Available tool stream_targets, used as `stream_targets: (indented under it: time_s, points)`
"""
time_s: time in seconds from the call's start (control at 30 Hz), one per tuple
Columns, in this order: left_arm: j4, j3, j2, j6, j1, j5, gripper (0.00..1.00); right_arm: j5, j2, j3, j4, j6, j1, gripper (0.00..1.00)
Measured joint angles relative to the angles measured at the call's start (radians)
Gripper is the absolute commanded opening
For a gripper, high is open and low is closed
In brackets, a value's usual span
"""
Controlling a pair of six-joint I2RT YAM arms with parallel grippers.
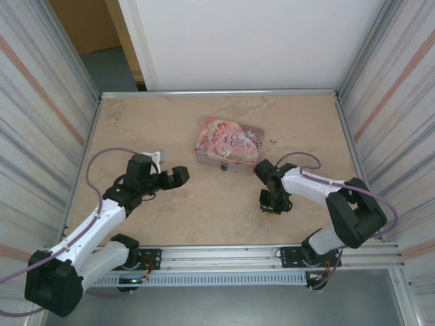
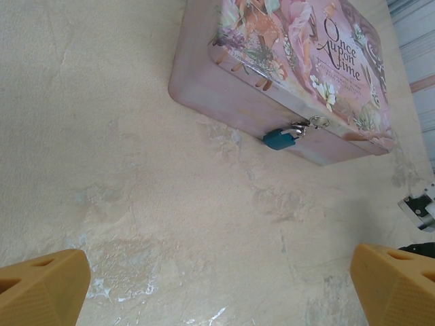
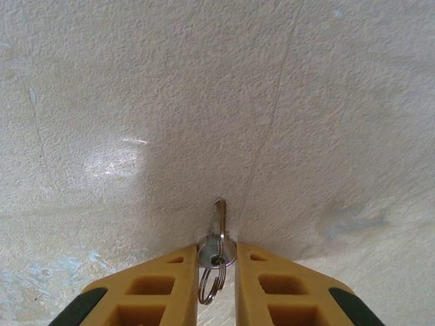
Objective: Unlock the padlock with the key
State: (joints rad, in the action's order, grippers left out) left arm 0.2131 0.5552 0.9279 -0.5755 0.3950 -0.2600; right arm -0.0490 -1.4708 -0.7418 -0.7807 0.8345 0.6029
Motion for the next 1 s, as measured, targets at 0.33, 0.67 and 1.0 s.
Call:
stream_targets:
  time_s: [0.33, 0.67, 1.0]
  points:
    - [0.006, 0.014, 0.0, 0.001, 0.0, 0.008, 0.99, 0.0, 0.032, 0.021, 0.018, 0.004, 0.0, 0.0]
    - [0.027, 0.023, -0.015, 0.001, 0.0, 0.027, 0.99, 0.0, 0.057, 0.034, 0.021, 0.003, 0.0, 0.0]
    - [0.04, 0.034, -0.031, 0.0, 0.0, 0.037, 0.99, 0.012, 0.102, 0.041, -0.008, 0.0, 0.0, 0.0]
